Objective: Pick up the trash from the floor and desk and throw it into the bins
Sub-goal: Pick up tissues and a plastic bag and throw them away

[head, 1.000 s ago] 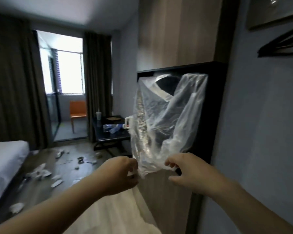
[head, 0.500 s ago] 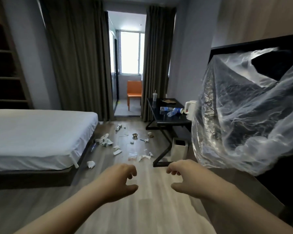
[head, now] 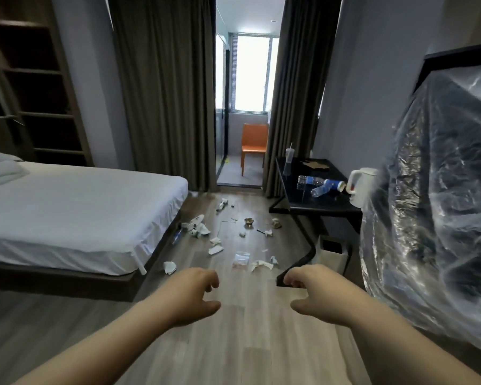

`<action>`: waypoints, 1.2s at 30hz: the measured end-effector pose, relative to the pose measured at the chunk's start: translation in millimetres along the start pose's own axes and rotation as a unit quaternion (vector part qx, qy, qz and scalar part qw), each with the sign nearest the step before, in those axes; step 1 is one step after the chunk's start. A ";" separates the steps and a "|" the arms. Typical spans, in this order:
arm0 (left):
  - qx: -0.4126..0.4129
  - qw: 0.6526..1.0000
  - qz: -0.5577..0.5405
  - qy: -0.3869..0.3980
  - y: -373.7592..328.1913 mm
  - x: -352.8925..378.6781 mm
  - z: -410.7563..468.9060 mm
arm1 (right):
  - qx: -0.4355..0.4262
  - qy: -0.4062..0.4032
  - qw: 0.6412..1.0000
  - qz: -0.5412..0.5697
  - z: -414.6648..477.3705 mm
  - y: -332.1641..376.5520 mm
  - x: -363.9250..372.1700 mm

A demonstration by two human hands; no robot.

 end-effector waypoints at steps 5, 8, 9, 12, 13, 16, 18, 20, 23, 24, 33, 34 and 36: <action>-0.013 0.999 -0.021 0.025 22.6 21.3 68.2 | 0.015 0.023 1.000 0.013 68.6 -31.1 3.8; -0.014 0.999 -0.023 0.035 39.4 30.2 104.9 | 0.029 0.044 0.998 0.015 105.1 -44.3 12.7; -0.015 0.999 -0.025 0.040 45.9 33.2 118.3 | 0.035 0.049 0.998 0.014 118.5 -48.8 15.4; -0.011 0.998 -0.030 0.057 68.1 42.9 162.6 | 0.050 0.056 0.997 0.015 163.1 -60.1 22.2; -0.011 0.997 -0.033 0.061 77.0 45.8 178.6 | 0.056 0.059 0.997 0.017 180.4 -63.3 24.9; -0.013 0.996 -0.045 0.070 108.4 53.2 227.0 | 0.060 0.065 0.996 0.008 239.4 -68.2 29.8; -0.014 0.996 -0.051 0.073 135.1 53.6 258.0 | 0.069 0.067 0.995 0.007 283.1 -68.2 29.5; -0.016 0.995 -0.052 0.079 163.3 52.8 288.2 | 0.084 0.077 0.993 0.014 323.6 -68.7 30.2; -0.019 0.994 -0.050 0.099 201.8 52.8 334.8 | 0.109 0.094 0.989 0.026 376.0 -72.6 36.4; -0.019 0.993 -0.050 0.102 212.5 52.4 351.0 | 0.116 0.099 0.988 0.029 391.3 -75.4 39.6; -0.011 0.986 -0.071 0.151 266.6 76.2 485.4 | 0.162 0.137 0.976 0.056 512.7 -120.7 54.5; -0.011 0.985 -0.071 0.156 270.7 79.8 501.3 | 0.163 0.137 0.975 0.058 527.4 -127.6 56.1; -0.012 0.985 -0.066 0.157 278.4 84.7 534.1 | 0.159 0.142 0.975 0.061 557.8 -140.9 59.0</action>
Point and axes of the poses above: each hand's wrist, its own z-axis towards the middle knuckle, its own x-axis out of the palm, y = z × x, the point moved 9 cm from there along z, towards the middle knuckle, and after that the axes turned 9 degrees about x, right-handed, at the moved point
